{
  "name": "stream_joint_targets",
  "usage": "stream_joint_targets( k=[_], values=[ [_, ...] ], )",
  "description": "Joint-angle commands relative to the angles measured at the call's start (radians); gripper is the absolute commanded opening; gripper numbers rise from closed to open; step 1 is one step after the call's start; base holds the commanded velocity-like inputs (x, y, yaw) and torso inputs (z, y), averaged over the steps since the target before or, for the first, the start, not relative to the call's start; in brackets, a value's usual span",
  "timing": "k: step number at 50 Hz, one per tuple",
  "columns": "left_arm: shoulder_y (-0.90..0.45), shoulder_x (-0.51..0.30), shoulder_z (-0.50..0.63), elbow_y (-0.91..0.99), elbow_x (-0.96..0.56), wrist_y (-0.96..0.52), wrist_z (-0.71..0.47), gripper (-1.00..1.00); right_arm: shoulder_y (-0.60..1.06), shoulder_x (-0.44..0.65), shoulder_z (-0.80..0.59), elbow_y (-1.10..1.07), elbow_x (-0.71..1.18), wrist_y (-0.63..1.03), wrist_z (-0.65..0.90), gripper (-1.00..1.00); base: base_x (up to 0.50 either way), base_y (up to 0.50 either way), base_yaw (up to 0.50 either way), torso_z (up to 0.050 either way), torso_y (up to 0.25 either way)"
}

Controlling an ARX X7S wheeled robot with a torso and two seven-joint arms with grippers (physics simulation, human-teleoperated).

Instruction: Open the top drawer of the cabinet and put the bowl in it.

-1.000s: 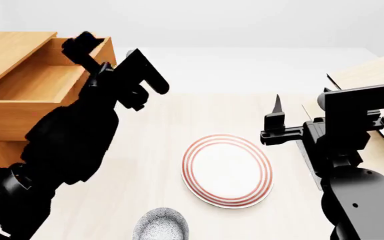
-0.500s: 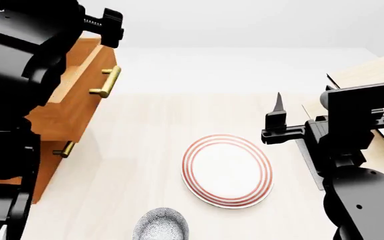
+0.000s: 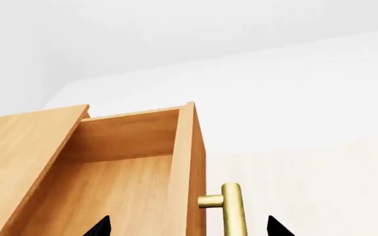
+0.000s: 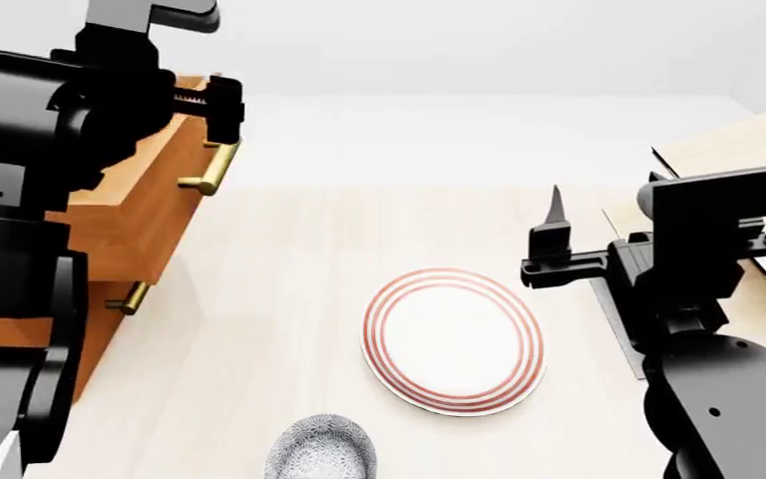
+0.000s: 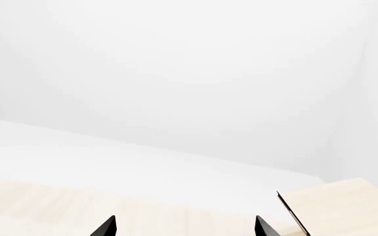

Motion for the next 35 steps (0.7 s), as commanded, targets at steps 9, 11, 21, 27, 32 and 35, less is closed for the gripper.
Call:
stream_joint_targets(
  k=[9, 11, 21, 27, 32, 35],
  values=[
    [0.047, 0.0, 0.031, -0.045, -0.001, -0.017, 0.012, 1.0, -0.009, 0.003, 0.007, 0.007, 0.008, -0.009, 0.003, 1.0, 0.0, 0.0, 0.0, 0.0, 0.0],
    [0.045, 0.002, 0.034, -0.067, 0.001, -0.003, 0.015, 1.0, -0.008, 0.003, 0.007, 0.006, 0.009, -0.008, 0.003, 1.0, 0.0, 0.0, 0.0, 0.0, 0.0],
    [0.072, 0.0, 0.051, -0.081, -0.002, 0.014, 0.032, 1.0, -0.012, -0.001, 0.013, 0.014, 0.018, -0.015, 0.001, 1.0, 0.0, 0.0, 0.0, 0.0, 0.0],
    [0.094, -0.001, 0.056, -0.054, -0.014, 0.013, 0.047, 1.0, -0.011, 0.0, 0.009, 0.021, 0.018, -0.019, 0.004, 1.0, 0.0, 0.0, 0.0, 0.0, 0.0],
    [0.12, 0.0, 0.055, 0.009, -0.03, -0.022, 0.047, 1.0, -0.01, 0.0, 0.005, 0.026, 0.017, -0.021, 0.007, 1.0, 0.0, 0.0, 0.0, 0.0, 0.0],
    [0.131, 0.004, 0.059, 0.032, -0.038, -0.031, 0.052, 1.0, -0.009, 0.0, 0.002, 0.027, 0.017, -0.021, 0.009, 1.0, 0.0, 0.0, 0.0, 0.0, 0.0]
  ],
)
